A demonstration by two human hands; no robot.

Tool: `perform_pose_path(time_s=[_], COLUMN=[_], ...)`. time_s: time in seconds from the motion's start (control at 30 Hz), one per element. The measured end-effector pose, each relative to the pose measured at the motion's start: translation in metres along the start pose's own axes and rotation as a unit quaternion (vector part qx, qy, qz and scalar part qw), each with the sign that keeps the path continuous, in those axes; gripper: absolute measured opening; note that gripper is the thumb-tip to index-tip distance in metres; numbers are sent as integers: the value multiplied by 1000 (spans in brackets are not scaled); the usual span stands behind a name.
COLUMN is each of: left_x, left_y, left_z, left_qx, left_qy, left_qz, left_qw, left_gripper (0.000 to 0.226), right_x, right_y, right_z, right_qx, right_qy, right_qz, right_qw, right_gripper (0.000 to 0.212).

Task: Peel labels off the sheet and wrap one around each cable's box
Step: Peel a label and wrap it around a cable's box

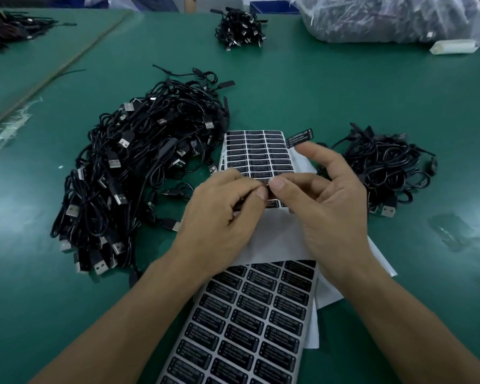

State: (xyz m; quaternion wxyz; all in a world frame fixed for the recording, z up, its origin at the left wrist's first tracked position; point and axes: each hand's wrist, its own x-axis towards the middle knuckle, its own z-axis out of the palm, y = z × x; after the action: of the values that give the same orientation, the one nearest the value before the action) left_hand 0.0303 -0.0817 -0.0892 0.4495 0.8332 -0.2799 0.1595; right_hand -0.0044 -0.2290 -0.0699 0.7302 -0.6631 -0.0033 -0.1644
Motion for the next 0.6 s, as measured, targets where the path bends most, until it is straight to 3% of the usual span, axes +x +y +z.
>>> perform_pose_path(time_s=[0.2,0.43,0.6], left_x=[0,0,-2], left_y=[1,1,-4], left_z=[-1,-6,-3], left_qx=[2,16,-38], left_qy=[35,-25,-8], left_qz=[-32,-65,-127], left_qw=[999,997,991], left_gripper=[10,17,17], right_x=[4,5,4], right_y=[4,7,6], right_z=[-4,-4,-2], right_qx=[-17,-34,-52], right_qy=[19,7,70], right_qz=[-11,-21,-24], right_qw=[1000,999,996], right_gripper=[46,48,19])
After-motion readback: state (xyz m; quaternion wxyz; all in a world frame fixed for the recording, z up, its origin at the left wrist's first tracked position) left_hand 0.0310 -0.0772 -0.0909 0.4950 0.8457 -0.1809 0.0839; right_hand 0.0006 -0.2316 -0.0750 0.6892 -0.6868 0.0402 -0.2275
